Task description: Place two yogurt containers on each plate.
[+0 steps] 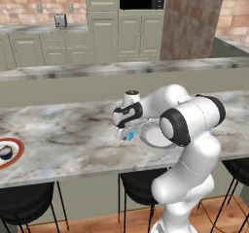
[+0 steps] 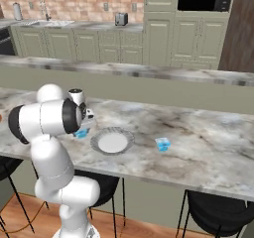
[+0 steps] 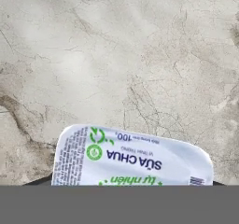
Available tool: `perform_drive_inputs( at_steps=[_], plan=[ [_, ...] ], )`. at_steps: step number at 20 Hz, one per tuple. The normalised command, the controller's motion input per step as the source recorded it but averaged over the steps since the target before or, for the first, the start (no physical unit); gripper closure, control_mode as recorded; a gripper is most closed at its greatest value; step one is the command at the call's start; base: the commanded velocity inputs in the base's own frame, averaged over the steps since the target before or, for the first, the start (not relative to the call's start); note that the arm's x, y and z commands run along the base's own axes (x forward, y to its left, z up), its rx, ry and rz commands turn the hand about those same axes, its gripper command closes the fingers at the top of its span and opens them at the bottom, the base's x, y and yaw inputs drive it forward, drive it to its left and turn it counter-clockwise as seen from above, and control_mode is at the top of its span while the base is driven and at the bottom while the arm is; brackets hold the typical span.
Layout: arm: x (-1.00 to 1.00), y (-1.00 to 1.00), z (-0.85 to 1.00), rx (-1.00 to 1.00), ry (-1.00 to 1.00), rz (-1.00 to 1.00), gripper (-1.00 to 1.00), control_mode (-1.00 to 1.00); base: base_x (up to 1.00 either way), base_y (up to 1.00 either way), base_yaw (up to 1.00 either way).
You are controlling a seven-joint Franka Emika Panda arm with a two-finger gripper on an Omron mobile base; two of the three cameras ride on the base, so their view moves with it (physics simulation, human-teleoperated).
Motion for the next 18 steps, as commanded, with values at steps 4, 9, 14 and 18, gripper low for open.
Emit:
perform_drive_inputs(
  at_steps=[4, 9, 14, 18],
  plan=[
    [-0.2, -0.47, 0.44, 0.0, -0.03, -0.08, 1.0, -1.0, 0.0, 0.0, 0.0],
    [-0.12, -0.44, 0.31, 0.0, 0.0, -0.09, 1.0, -1.0, 0.0, 0.0, 0.0],
    [-0.08, -0.48, 0.02, 0.0, 0.0, -0.11, 1.0, -1.0, 0.0, 0.0, 0.0],
    [-0.01, -0.41, 0.0, 0.0, 0.01, -0.12, 1.0, -1.0, 0.0, 0.0, 0.0]
  ],
)
